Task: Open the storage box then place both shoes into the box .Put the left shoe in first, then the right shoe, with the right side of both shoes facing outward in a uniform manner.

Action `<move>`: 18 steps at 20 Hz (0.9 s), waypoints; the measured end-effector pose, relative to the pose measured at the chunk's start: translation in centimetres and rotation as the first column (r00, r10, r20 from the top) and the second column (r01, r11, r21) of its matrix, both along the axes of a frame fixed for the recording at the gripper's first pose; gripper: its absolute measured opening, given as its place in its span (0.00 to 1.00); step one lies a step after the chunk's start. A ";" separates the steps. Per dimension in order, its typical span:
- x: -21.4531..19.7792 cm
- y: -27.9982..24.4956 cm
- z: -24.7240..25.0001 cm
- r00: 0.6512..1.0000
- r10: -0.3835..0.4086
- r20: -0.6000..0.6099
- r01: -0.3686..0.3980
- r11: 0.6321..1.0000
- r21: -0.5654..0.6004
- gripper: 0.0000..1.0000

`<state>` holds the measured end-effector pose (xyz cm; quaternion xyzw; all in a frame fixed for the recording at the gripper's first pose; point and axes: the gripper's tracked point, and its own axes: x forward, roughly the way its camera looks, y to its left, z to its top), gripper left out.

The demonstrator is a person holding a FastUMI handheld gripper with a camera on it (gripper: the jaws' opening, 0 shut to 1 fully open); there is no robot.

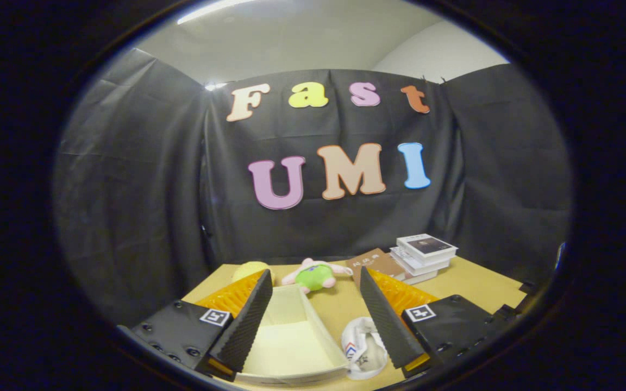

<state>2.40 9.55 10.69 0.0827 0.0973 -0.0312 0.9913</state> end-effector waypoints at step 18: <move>-1.1 -8.7 -18.3 0.769 -0.101 -0.632 0.040 0.993 -0.109 0.96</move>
